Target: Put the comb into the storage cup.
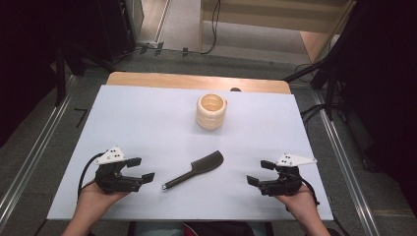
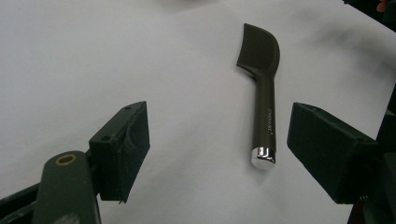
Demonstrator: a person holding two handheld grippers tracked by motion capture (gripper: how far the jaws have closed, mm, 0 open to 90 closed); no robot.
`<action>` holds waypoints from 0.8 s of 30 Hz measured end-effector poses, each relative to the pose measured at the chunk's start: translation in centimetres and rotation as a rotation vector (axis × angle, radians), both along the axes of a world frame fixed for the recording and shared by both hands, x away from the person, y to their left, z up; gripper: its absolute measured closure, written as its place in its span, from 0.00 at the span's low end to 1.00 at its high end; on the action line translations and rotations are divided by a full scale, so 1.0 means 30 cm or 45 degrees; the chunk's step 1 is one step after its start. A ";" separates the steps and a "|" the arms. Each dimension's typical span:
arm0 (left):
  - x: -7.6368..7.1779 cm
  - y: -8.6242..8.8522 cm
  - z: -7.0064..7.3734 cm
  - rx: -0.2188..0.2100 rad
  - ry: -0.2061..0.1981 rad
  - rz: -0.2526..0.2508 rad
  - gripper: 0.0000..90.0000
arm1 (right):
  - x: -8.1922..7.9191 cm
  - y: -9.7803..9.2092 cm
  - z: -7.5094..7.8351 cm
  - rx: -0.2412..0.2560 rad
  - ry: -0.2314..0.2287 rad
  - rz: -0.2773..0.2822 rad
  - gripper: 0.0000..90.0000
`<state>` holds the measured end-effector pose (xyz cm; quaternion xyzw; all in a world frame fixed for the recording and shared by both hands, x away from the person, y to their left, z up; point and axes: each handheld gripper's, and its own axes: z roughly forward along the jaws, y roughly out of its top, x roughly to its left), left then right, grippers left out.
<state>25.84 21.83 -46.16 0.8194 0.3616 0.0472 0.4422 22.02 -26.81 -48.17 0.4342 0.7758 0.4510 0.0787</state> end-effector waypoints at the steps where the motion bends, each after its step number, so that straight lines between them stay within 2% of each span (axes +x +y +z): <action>1: 0.001 0.002 0.001 0.003 0.007 -0.002 0.24 | 0.001 0.001 0.000 0.001 0.000 0.003 0.14; 3: 0.003 0.003 0.001 -0.010 0.004 0.007 0.25 | 0.001 0.002 -0.002 -0.007 0.003 0.008 0.14; 10: 0.004 0.003 0.002 -0.007 0.001 0.007 0.25 | -0.001 0.012 -0.006 -0.011 0.012 0.027 0.14; 15: 0.005 0.005 0.005 -0.015 0.021 0.015 0.26 | -0.003 0.013 -0.007 -0.011 0.011 0.032 0.14; 24: 0.005 0.005 0.003 -0.010 0.014 0.011 0.26 | -0.003 0.014 -0.005 -0.007 0.008 0.038 0.14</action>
